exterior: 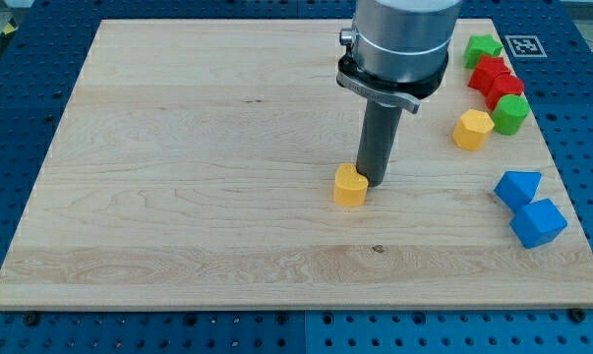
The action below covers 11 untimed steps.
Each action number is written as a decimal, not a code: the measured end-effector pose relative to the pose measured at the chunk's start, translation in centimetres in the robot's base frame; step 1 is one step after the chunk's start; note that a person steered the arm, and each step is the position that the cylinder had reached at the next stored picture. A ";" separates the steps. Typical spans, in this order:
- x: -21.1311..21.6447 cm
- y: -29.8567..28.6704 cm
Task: Move heart to the bottom center
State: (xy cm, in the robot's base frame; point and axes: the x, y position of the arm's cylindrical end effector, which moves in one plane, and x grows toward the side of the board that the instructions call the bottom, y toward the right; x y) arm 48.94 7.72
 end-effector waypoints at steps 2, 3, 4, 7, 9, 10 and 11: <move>0.5 -2.1; 0.5 -2.1; 0.5 -2.8; 1.2 -2.7; 2.0 -2.2; 1.8 -0.3; 1.8 1.4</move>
